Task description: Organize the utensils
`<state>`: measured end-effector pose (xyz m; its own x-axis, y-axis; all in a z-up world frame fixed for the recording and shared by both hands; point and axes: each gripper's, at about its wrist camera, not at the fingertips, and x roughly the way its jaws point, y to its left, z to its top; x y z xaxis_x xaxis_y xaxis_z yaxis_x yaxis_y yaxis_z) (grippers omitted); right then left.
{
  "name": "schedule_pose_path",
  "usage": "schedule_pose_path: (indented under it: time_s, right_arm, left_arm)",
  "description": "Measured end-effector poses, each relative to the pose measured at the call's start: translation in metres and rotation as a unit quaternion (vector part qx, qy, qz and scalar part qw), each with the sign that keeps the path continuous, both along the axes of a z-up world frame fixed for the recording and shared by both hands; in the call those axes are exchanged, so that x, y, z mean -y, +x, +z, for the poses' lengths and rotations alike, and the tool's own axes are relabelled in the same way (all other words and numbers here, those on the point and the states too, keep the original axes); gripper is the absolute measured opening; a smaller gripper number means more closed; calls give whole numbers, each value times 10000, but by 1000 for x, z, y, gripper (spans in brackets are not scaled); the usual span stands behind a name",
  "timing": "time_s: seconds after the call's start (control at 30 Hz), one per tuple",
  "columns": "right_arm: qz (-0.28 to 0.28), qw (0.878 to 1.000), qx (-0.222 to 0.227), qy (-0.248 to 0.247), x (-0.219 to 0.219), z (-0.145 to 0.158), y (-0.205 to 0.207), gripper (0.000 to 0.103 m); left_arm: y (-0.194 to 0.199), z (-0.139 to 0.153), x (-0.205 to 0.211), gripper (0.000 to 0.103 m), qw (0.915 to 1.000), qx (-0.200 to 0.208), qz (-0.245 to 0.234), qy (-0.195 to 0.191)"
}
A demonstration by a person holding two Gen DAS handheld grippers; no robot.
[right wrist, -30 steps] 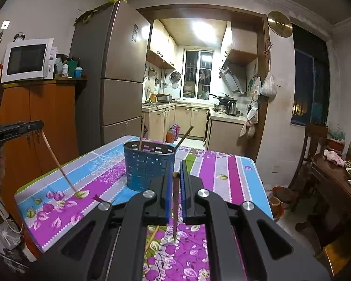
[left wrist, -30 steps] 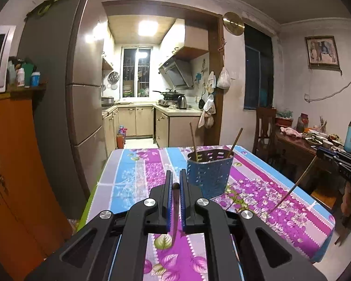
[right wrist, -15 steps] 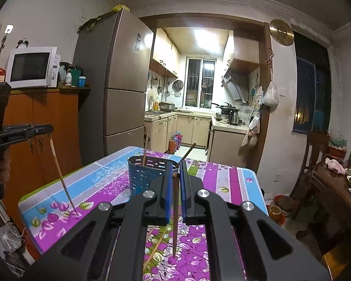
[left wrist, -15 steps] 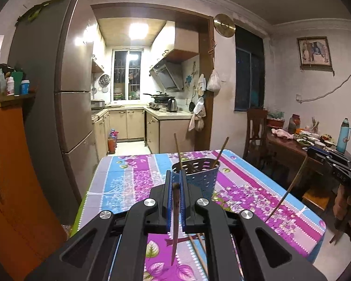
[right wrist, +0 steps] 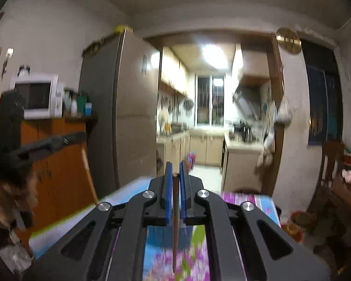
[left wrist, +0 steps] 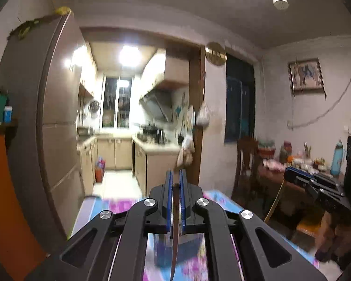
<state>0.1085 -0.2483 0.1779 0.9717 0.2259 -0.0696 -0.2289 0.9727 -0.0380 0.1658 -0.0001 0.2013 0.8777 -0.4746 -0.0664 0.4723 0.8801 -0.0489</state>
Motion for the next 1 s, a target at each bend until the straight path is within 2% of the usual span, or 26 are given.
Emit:
schedule_pose_path:
  time_s: [0.1, 0.17, 0.3, 0.4, 0.47, 0.63, 0.73, 0.87, 1.0]
  right_arm:
    - [-66, 9992, 385, 109, -5, 26, 25, 5]
    - [-145, 9982, 565, 137, -7, 37, 46, 5]
    - [-275, 9980, 546, 138, -7, 37, 86, 5]
    - [-311, 9987, 323, 255, -1, 23, 115, 5]
    - [-295, 9988, 161, 356, 3, 9, 130, 5]
    - [-299, 9969, -315, 662, 11, -28, 158, 5]
    - [-274, 9921, -769, 949, 17, -58, 175, 5]
    - [-235, 9841, -1285, 1203, 19, -87, 192, 5]
    - [-396, 9792, -1562, 1233, 26, -102, 196, 6]
  left_arm:
    - [27, 24, 12, 7, 9993, 286, 120, -207]
    - [42, 33, 21, 7, 9983, 477, 267, -189]
    - [80, 31, 38, 7, 9985, 419, 257, -239]
    - [104, 15, 47, 7, 9990, 291, 155, -302]
    - [117, 1, 55, 7, 9993, 228, 254, -140]
    - [148, -38, 57, 7, 9995, -170, 281, -23]
    - [169, -66, 54, 7, 9979, -593, 213, -114]
    - [189, -101, 55, 7, 9937, -1091, 246, -27]
    - [193, -111, 50, 7, 9916, -1250, 331, 41]
